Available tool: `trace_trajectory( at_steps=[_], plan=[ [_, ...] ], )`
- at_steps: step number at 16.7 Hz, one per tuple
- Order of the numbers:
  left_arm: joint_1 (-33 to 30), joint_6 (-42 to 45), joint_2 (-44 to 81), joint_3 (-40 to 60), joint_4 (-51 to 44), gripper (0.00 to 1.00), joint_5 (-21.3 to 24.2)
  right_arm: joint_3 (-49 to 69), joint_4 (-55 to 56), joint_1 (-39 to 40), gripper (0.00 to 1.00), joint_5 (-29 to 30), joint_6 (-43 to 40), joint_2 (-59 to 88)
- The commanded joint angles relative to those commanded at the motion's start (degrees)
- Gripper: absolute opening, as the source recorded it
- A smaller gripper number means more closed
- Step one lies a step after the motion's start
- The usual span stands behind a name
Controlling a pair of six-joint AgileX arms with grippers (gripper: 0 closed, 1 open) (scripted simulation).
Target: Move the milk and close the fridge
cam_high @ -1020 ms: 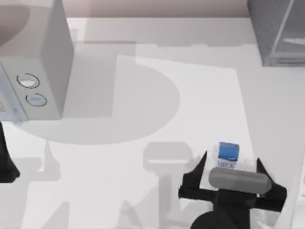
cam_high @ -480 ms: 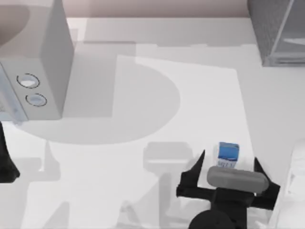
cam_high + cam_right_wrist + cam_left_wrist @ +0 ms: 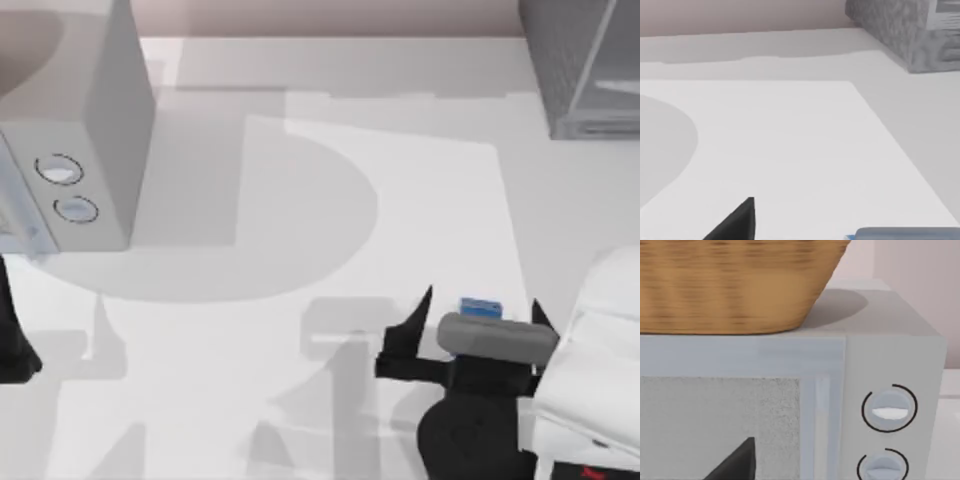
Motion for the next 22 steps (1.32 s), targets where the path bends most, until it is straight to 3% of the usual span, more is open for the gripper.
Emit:
trace_trajectory(
  at_steps=[4,17,22],
  plan=[
    [0.00,0.00,0.00,0.00,0.00,1.00,0.00,0.03,0.21,-0.16,1.00,-0.15,-0.15,0.11],
    [0.00,0.00,0.00,0.00,0.00,1.00,0.00,0.03,0.21,-0.16,0.02,-0.15,-0.15,0.11],
    [0.00,0.00,0.00,0.00,0.00,1.00,0.00,0.03,0.21,-0.16,0.00,-0.15,-0.15,0.11]
  ],
)
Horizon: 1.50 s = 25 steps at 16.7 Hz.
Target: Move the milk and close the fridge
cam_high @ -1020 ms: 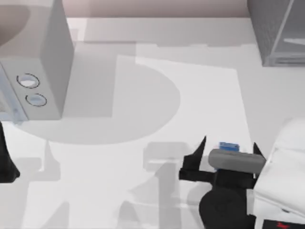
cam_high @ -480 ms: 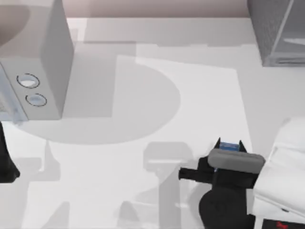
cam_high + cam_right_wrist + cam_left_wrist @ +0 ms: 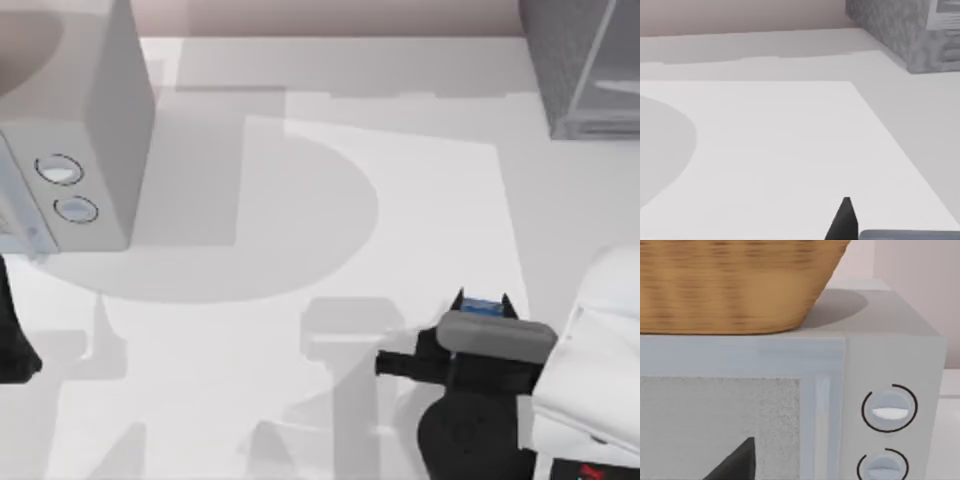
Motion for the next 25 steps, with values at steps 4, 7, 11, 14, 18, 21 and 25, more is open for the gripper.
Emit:
trace_trajectory(
  at_steps=[4,7,11,14,18,21,25],
  plan=[
    [0.00,0.00,0.00,0.00,0.00,1.00,0.00,-0.09,-0.08,0.08,0.00,0.03,0.02,-0.13],
    [0.00,0.00,0.00,0.00,0.00,1.00,0.00,-0.38,-2.29,0.00,0.00,-0.11,0.00,-2.32],
    [0.00,0.00,0.00,0.00,0.00,1.00,0.00,-0.73,-6.30,0.08,0.00,-0.17,0.05,-6.88],
    [0.00,0.00,0.00,0.00,0.00,1.00,0.00,-0.97,-9.50,0.10,0.00,-0.10,0.15,-10.31],
    [0.00,0.00,0.00,0.00,0.00,1.00,0.00,-0.76,-9.44,0.07,0.00,-0.10,0.25,-10.24],
    [0.00,0.00,0.00,0.00,0.00,1.00,0.00,-1.02,-9.93,-1.92,0.00,-2.00,-0.47,-11.36],
    [0.00,0.00,0.00,0.00,0.00,1.00,0.00,-2.37,-12.36,-11.58,0.00,-11.45,-3.98,-15.94]
  ],
)
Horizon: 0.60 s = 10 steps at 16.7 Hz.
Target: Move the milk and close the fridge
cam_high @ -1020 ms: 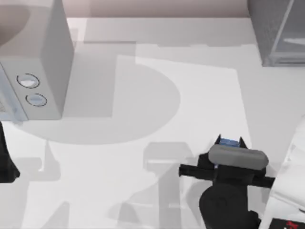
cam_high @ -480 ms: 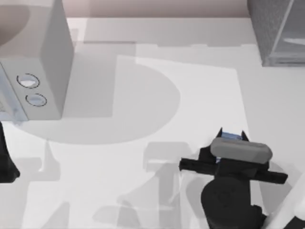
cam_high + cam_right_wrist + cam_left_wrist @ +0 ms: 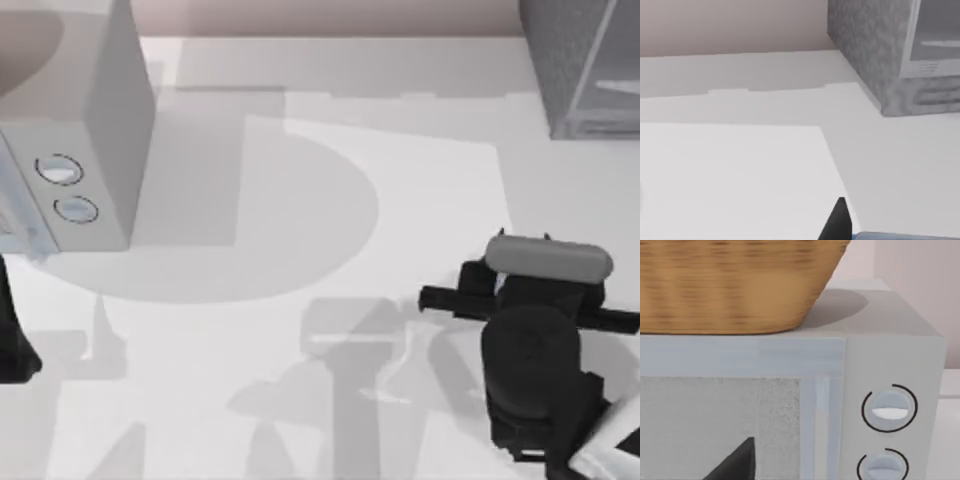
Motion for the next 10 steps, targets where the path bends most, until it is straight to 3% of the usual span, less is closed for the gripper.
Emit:
trace_trajectory(
  at_steps=[3,7,10],
  plan=[
    [0.00,0.00,0.00,0.00,0.00,1.00,0.00,-0.45,-1.45,-9.30,0.00,-11.48,-2.71,-3.92],
    [0.00,0.00,0.00,0.00,0.00,1.00,0.00,-0.50,-2.67,-24.85,0.00,-32.72,-5.65,-10.19],
    [0.00,0.00,0.00,0.00,0.00,1.00,0.00,-0.68,-3.92,-35.39,0.00,-45.33,-8.05,-15.75]
  ],
)
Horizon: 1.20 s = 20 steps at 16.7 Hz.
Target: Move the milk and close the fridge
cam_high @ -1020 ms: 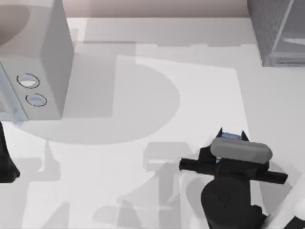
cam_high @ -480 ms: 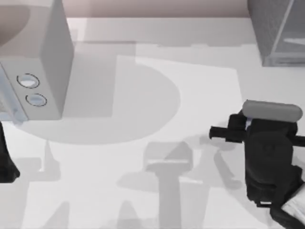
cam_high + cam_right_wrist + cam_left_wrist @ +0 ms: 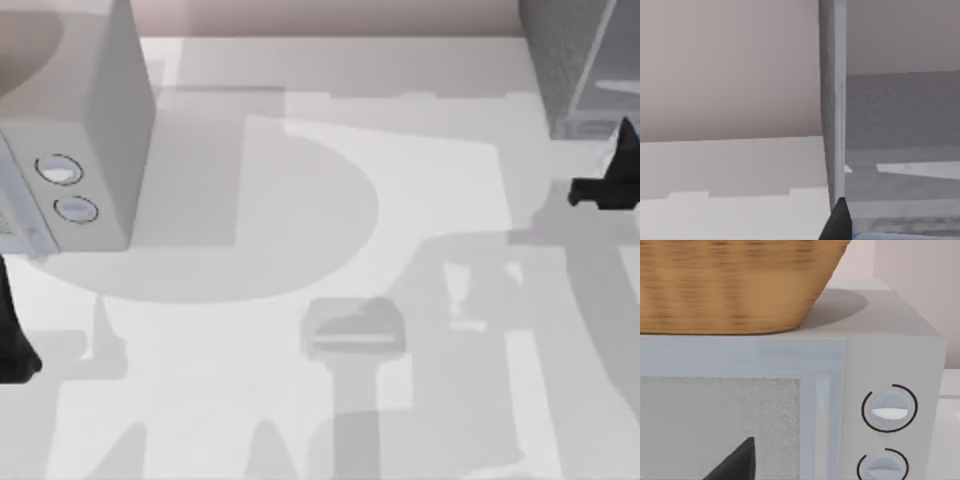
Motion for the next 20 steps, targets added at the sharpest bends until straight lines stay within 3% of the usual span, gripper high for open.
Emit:
trace_trajectory(
  at_steps=[4,12,16,20],
  plan=[
    [0.00,0.00,0.00,0.00,0.00,1.00,0.00,-0.34,-1.88,-9.13,0.00,-8.68,-2.98,-6.59],
    [0.00,0.00,0.00,0.00,0.00,1.00,0.00,0.67,-2.20,-10.28,0.00,-9.84,-3.33,-6.71],
    [0.00,0.00,0.00,0.00,0.00,1.00,0.00,9.56,-3.85,-12.73,0.00,-12.19,-3.97,0.02],
    [0.00,0.00,0.00,0.00,0.00,1.00,0.00,26.32,-8.26,-16.63,0.00,-16.37,-4.92,11.92]
  ],
)
